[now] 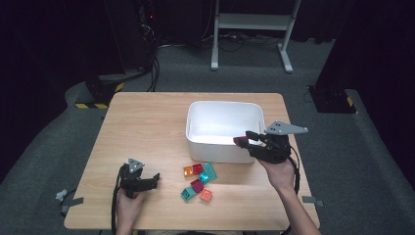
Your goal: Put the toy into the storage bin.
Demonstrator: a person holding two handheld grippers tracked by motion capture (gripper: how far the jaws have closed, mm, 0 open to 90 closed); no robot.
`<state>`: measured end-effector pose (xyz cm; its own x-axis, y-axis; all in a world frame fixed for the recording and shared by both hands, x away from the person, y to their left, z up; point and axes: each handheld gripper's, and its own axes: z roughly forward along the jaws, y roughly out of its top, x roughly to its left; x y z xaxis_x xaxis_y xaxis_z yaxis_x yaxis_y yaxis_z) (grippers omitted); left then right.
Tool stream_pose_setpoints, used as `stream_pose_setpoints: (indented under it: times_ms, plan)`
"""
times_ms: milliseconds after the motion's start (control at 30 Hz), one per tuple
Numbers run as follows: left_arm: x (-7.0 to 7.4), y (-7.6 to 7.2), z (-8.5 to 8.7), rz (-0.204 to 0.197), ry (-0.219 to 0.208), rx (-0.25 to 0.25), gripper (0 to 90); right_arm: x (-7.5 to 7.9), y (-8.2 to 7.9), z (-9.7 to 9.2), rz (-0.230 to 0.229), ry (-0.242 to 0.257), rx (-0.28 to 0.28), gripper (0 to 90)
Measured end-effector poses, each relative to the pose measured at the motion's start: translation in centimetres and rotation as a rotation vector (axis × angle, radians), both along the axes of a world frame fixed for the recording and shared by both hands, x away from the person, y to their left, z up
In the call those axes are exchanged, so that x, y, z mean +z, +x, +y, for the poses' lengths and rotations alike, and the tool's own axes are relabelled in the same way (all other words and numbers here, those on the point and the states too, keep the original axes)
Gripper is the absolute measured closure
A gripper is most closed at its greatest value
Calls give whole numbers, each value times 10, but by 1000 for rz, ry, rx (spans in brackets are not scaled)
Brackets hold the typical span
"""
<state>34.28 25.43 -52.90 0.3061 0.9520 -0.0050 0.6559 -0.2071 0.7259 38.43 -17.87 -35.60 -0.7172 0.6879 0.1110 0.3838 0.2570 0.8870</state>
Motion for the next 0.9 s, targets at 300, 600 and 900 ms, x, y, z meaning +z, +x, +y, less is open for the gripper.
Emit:
stream_pose_setpoints:
  times_ms: [300, 600, 900]
  plan:
    - [0, 0, 0, 1, 1, -1, 104, 9, 13, -2, -5, -7, -35, 572]
    - [0, 0, 0, 1, 1, -1, 104, 11, 28, -2, 7, -26, -66, 572]
    - [0, 0, 0, 1, 1, -1, 104, 7, 42, 4, 29, -53, -86, 572]
